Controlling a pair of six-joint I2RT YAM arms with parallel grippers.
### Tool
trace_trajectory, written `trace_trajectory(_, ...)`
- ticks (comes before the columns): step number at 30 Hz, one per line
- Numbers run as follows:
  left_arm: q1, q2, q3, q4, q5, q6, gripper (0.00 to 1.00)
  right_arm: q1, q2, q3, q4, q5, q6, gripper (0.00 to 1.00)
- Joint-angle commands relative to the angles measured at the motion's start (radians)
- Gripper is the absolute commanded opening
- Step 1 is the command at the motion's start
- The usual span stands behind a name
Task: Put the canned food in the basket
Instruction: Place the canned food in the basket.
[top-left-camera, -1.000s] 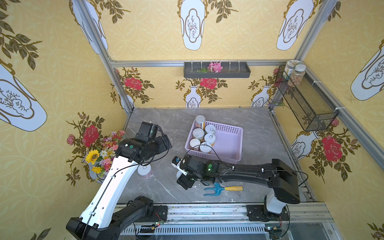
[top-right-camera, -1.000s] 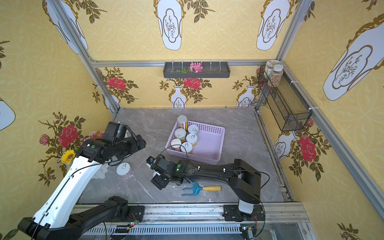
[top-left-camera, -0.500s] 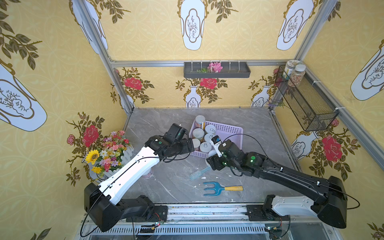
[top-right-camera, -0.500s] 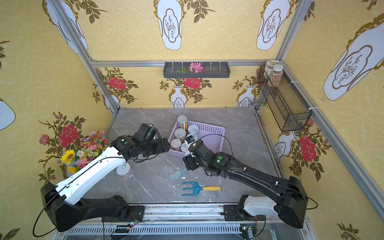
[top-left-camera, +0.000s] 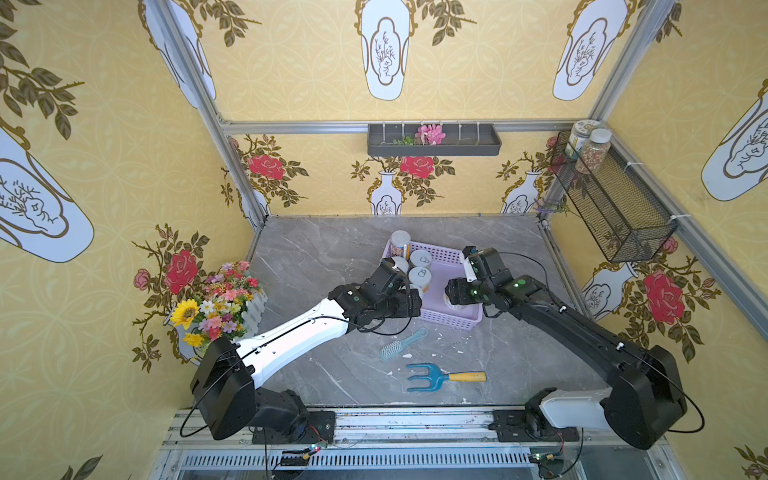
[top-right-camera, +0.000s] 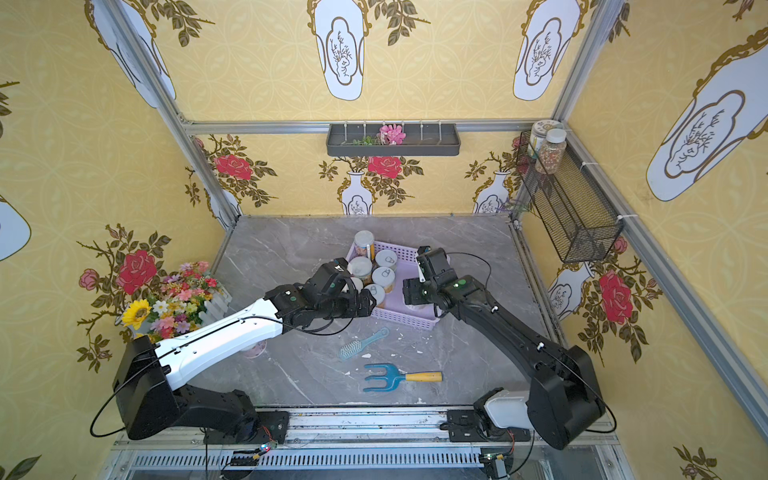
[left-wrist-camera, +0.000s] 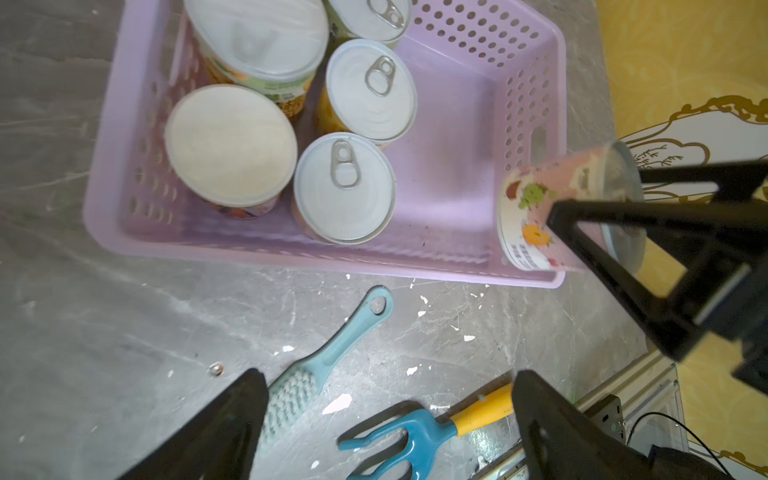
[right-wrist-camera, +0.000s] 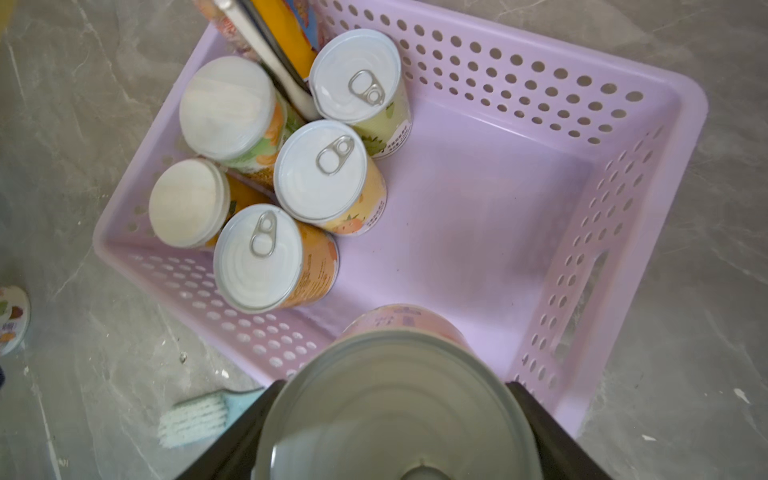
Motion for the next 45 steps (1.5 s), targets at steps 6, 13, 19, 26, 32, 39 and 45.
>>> trace_trajectory(6,-0.054,0.037,-0.027,0.123,-0.072,0.018,1.0,-0.077,0.21,0.126,0.184,-0.017,-0.048,0.48)
trace_trajectory(13,-0.068,-0.03,-0.134,0.234,-0.09,-0.013,1.0,-0.093,0.365,0.211,0.252,0.013,-0.109,0.46)
trace_trajectory(19,-0.068,-0.098,-0.212,0.289,-0.089,-0.042,1.0,-0.095,0.464,0.251,0.32,0.028,-0.146,0.46)
trace_trajectory(26,-0.068,-0.131,-0.247,0.297,-0.089,-0.048,1.0,-0.102,0.535,0.29,0.353,0.043,-0.164,0.45)
trace_trajectory(32,-0.068,-0.138,-0.252,0.283,-0.096,-0.049,1.0,-0.107,0.584,0.332,0.352,0.048,-0.172,0.45)
trace_trajectory(39,-0.068,-0.145,-0.252,0.266,-0.104,-0.053,1.0,-0.107,0.623,0.368,0.352,0.055,-0.175,0.45)
trace_trajectory(45,-0.068,-0.143,-0.247,0.255,-0.107,-0.051,1.0,-0.11,0.644,0.38,0.354,0.064,-0.182,0.46)
